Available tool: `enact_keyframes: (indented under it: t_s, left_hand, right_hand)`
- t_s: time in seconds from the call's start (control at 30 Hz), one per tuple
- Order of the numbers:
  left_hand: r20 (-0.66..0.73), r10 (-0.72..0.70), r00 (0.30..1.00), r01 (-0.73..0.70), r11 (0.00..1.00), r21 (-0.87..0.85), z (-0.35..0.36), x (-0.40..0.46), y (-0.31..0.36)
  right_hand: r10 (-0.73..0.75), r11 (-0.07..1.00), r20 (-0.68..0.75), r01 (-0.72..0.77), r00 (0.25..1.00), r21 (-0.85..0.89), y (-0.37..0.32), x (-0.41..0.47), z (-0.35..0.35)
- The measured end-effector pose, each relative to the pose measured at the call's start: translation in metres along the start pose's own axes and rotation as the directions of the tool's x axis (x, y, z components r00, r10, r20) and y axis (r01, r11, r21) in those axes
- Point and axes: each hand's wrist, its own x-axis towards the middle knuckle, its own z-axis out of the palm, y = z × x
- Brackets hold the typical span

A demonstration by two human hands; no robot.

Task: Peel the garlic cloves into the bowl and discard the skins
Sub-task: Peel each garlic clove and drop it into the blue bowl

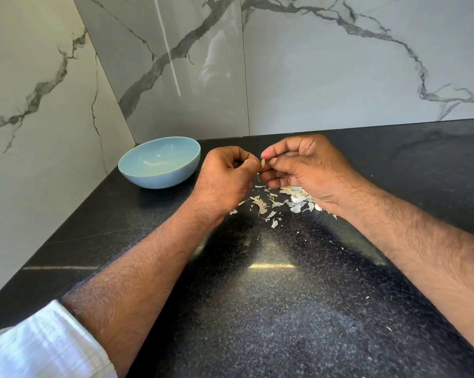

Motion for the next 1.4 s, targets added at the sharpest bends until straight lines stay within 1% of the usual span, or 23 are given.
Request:
enact_keyframes:
  t_s: [0.07, 0.23, 0.33, 0.4, 0.47, 0.5, 0.57, 0.63, 0.7, 0.8, 0.83, 0.87, 0.93, 1.0, 1.1, 1.2, 1.27, 1.33, 1.4]
  left_hand:
    - [0.010, -0.003, 1.000, 0.003, 1.000, -0.016, 0.000, 0.000, 0.000]
    - [0.020, -0.031, 0.999, 0.032, 0.998, -0.060, 0.001, -0.001, 0.001]
    - [0.028, -0.057, 0.998, 0.060, 0.992, -0.115, 0.000, -0.001, 0.002]
    - [0.029, -0.073, 0.997, 0.076, 0.991, -0.113, -0.002, 0.001, 0.001]
    - [0.028, -0.087, 0.996, 0.088, 0.994, -0.067, -0.008, 0.004, -0.002]
    - [0.025, -0.083, 0.996, 0.083, 0.996, -0.017, -0.013, 0.005, -0.003]
    - [0.018, -0.021, 1.000, 0.017, 0.987, 0.161, -0.021, 0.007, -0.005]
    - [0.020, 0.038, 0.999, -0.042, 0.948, 0.316, -0.026, 0.007, -0.003]
    - [0.015, 0.024, 1.000, -0.028, 0.934, 0.356, -0.027, 0.007, 0.000]
    - [0.020, -0.053, 0.998, 0.045, 0.964, 0.260, -0.027, 0.009, 0.004]
    - [0.037, -0.067, 0.997, 0.058, 0.976, 0.211, -0.027, 0.009, 0.004]
    - [0.062, -0.052, 0.997, 0.042, 0.988, 0.150, -0.027, 0.009, 0.003]
    - [0.120, 0.078, 0.990, -0.082, 0.996, 0.025, -0.025, 0.006, 0.001]
    - [0.133, 0.217, 0.967, -0.214, 0.976, -0.035, -0.020, 0.004, -0.003]
    - [0.083, 0.272, 0.959, -0.274, 0.962, 0.015, -0.016, 0.004, -0.005]
    - [0.059, 0.279, 0.958, -0.282, 0.959, 0.041, -0.016, 0.004, -0.004]
    - [0.067, 0.277, 0.959, -0.280, 0.960, 0.030, -0.016, 0.004, -0.004]
    - [0.066, 0.265, 0.962, -0.265, 0.964, -0.001, -0.016, 0.004, -0.004]
    - [0.050, 0.234, 0.971, -0.231, 0.972, -0.050, -0.016, 0.003, -0.005]
  right_hand:
    - [0.001, 1.000, 0.006, -0.002, 1.000, 0.028, 0.000, -0.001, 0.000]
    - [-0.019, 1.000, -0.008, 0.020, 1.000, 0.015, 0.002, -0.001, -0.001]
    - [-0.001, 0.999, -0.009, 0.001, 1.000, 0.048, 0.001, -0.001, -0.002]
    - [0.006, 0.997, -0.001, -0.006, 1.000, 0.076, -0.001, 0.000, -0.005]
    - [0.005, 0.995, 0.016, -0.006, 1.000, 0.097, -0.002, 0.000, -0.007]
    - [0.004, 0.994, 0.024, -0.006, 1.000, 0.107, -0.002, 0.000, -0.008]
    - [0.002, 0.993, 0.034, -0.006, 0.999, 0.120, -0.003, 0.000, -0.009]
    - [0.000, 0.993, 0.034, -0.004, 0.999, 0.114, -0.003, 0.000, -0.009]
    - [-0.003, 0.994, 0.035, -0.001, 0.999, 0.106, -0.004, 0.000, -0.009]
    - [0.003, 0.995, 0.023, -0.005, 1.000, 0.102, -0.004, 0.001, -0.010]
    - [0.006, 0.994, 0.021, -0.008, 1.000, 0.106, -0.004, 0.001, -0.010]
    - [0.008, 0.994, 0.020, -0.010, 1.000, 0.112, -0.004, 0.001, -0.010]
    - [0.013, 0.991, 0.023, -0.016, 1.000, 0.129, -0.003, 0.001, -0.010]
    - [0.021, 0.988, 0.036, -0.026, 0.999, 0.154, -0.004, 0.001, -0.010]
    - [0.032, 0.986, 0.070, -0.043, 0.997, 0.162, -0.004, 0.000, -0.008]
    - [0.041, 0.984, 0.083, -0.055, 0.996, 0.170, -0.004, -0.001, -0.006]
    - [0.046, 0.979, 0.081, -0.061, 0.996, 0.194, -0.006, -0.001, -0.006]
    - [0.050, 0.980, 0.057, -0.060, 0.997, 0.190, -0.008, -0.001, -0.009]
    - [0.038, 0.990, -0.023, -0.035, 0.999, 0.134, -0.008, 0.001, -0.013]
